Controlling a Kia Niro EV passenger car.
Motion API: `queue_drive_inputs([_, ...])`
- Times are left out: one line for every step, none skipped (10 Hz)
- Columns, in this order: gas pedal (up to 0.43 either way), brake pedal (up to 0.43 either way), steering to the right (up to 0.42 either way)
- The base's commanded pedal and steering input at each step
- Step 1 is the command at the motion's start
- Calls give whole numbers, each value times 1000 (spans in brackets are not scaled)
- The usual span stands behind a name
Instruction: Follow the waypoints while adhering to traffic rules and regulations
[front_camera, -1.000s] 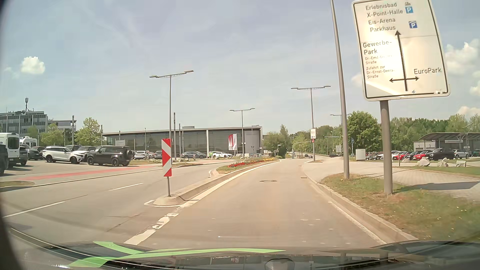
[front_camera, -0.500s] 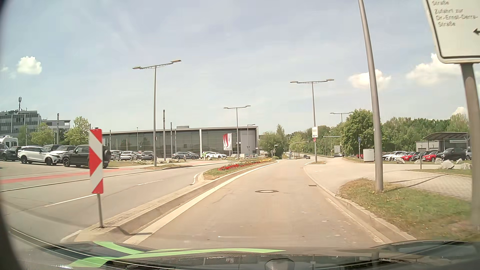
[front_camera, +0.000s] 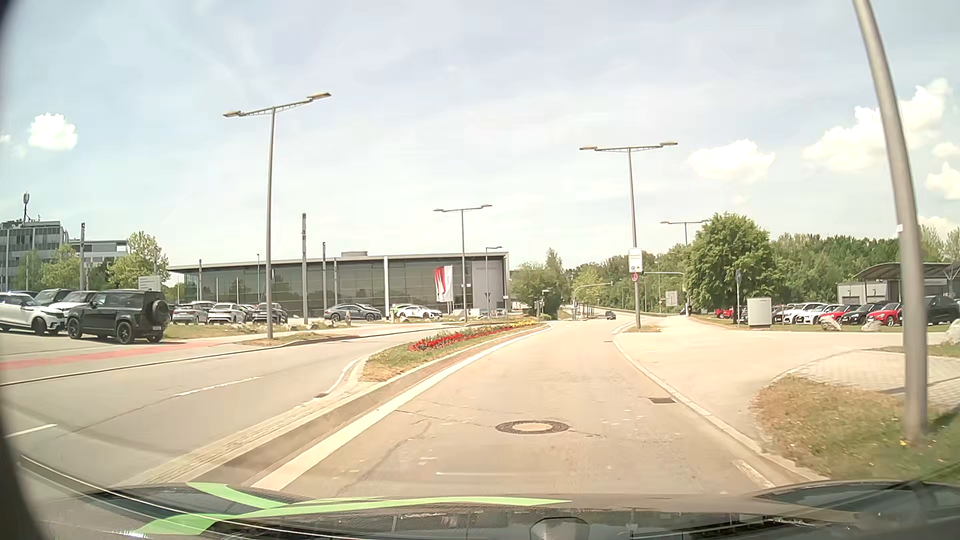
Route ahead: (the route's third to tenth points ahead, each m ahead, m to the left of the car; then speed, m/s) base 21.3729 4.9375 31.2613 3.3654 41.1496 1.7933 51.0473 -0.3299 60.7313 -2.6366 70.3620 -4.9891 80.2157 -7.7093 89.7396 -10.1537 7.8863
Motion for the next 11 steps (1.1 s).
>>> queue_drive_inputs([177, 0, 10])
queue_drive_inputs([177, 0, 10])
queue_drive_inputs([177, 0, 11])
queue_drive_inputs([177, 0, 13])
queue_drive_inputs([177, 0, 13])
queue_drive_inputs([177, 0, 14])
queue_drive_inputs([177, 0, 14])
queue_drive_inputs([177, 0, 15])
queue_drive_inputs([177, 0, 18])
queue_drive_inputs([169, 0, 19])
queue_drive_inputs([169, 0, 20])
